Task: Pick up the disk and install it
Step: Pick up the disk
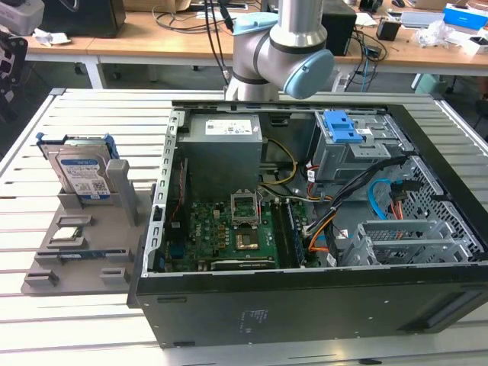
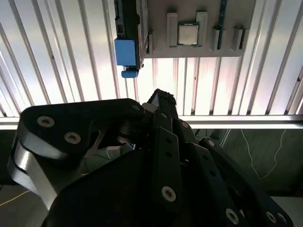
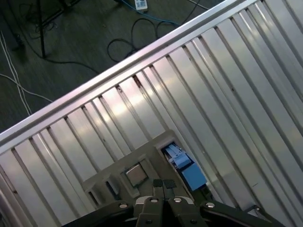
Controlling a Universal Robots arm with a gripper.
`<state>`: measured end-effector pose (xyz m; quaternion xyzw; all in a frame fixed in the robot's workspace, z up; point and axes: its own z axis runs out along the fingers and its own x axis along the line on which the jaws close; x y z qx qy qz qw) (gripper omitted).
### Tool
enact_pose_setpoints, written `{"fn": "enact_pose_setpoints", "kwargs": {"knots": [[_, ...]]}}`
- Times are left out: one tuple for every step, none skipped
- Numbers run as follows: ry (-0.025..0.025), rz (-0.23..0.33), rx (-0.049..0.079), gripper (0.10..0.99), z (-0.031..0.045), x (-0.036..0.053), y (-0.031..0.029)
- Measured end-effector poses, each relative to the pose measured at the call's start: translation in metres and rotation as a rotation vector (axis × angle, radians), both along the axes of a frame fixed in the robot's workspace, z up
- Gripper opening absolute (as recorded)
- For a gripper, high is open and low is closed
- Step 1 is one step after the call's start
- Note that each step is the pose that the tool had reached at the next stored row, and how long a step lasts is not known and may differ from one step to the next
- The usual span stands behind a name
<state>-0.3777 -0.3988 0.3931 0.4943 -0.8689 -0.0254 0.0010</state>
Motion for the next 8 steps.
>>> {"fn": "enact_pose_setpoints", "kwargs": {"knots": [[-0.0001, 0.012, 0.000, 0.106, 0.0000, 0.0000, 0.0000], [-0.0001, 0.024, 0.000, 0.106, 0.0000, 0.0000, 0.0000], [-0.0001, 0.037, 0.000, 0.106, 0.0000, 0.0000, 0.0000], [-0.0001, 0.059, 0.000, 0.106, 0.0000, 0.0000, 0.0000], [0.0000, 0.079, 0.000, 0.106, 0.0000, 0.0000, 0.0000], [0.0000, 0.095, 0.000, 0.106, 0.0000, 0.0000, 0.0000], [0.0000, 0.108, 0.000, 0.106, 0.0000, 0.0000, 0.0000], [-0.0001, 0.125, 0.000, 0.106, 0.0000, 0.0000, 0.0000]]}}
